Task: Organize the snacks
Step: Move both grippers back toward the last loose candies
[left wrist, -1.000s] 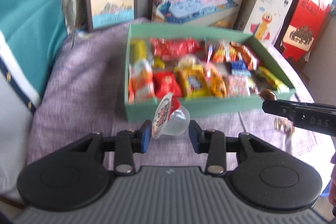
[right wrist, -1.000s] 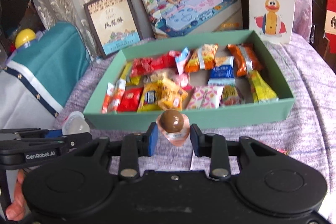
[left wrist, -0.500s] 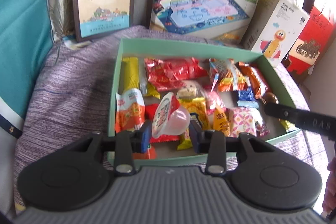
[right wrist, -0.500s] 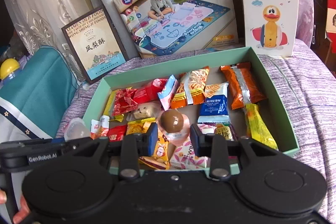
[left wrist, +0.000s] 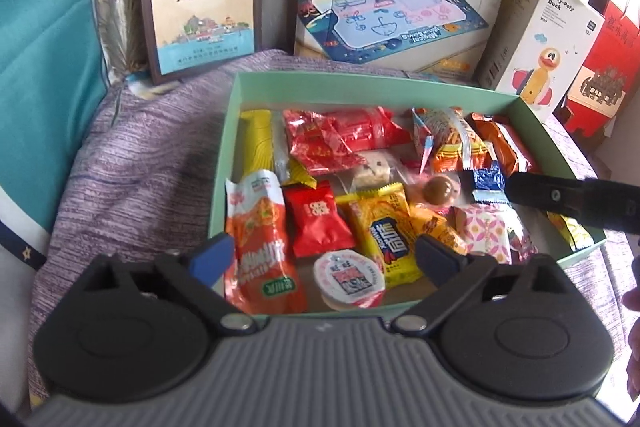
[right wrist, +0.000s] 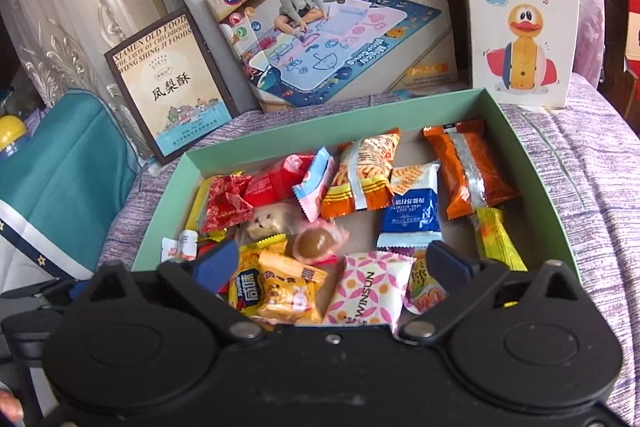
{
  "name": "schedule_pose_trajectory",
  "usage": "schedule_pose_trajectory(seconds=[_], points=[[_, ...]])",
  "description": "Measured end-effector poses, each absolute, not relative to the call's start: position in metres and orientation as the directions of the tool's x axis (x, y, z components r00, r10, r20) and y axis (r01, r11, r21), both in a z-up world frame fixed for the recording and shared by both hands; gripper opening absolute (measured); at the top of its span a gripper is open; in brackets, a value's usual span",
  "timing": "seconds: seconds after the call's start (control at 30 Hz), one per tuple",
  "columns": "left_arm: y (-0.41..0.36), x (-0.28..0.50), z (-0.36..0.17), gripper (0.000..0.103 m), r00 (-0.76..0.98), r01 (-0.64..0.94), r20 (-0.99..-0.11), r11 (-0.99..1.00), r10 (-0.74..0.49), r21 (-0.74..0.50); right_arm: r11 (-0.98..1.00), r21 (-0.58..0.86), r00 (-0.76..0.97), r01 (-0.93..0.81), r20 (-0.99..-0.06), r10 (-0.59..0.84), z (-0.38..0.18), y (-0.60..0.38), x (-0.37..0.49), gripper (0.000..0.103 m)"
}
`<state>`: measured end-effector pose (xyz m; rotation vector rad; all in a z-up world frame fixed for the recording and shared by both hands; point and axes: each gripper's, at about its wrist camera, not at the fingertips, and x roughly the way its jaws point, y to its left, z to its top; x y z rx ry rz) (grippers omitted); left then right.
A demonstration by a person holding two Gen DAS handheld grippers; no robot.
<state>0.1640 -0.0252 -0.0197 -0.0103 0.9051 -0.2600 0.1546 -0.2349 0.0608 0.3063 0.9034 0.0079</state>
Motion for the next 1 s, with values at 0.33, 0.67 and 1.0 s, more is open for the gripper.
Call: schedule_pose_trajectory(seconds=[0.33,0.67,1.0], points=[[-0.027,0.149,-0.009,0.103,0.580,0.220,-0.775,0.965,-0.249,-0.146,0.964,0.247,0.611,0.101,-0.780,0.136,0.076,-0.230,0.135,0.103],[-0.044,0.113,0.007,0.103,0.573,0.294,-0.770,0.948,-0.280,-0.127,0.954,0.261,0.631,0.149,-0.768,0.112,0.097,-0.262,0.093,0.103],[-0.105,0.060,-0.032,0.103,0.437,0.463,-0.841,0.881,-0.319,-0.093,0.922,0.273,0.596,0.275,-0.801,0.059,0.079,-0.311,0.035,0.103]])
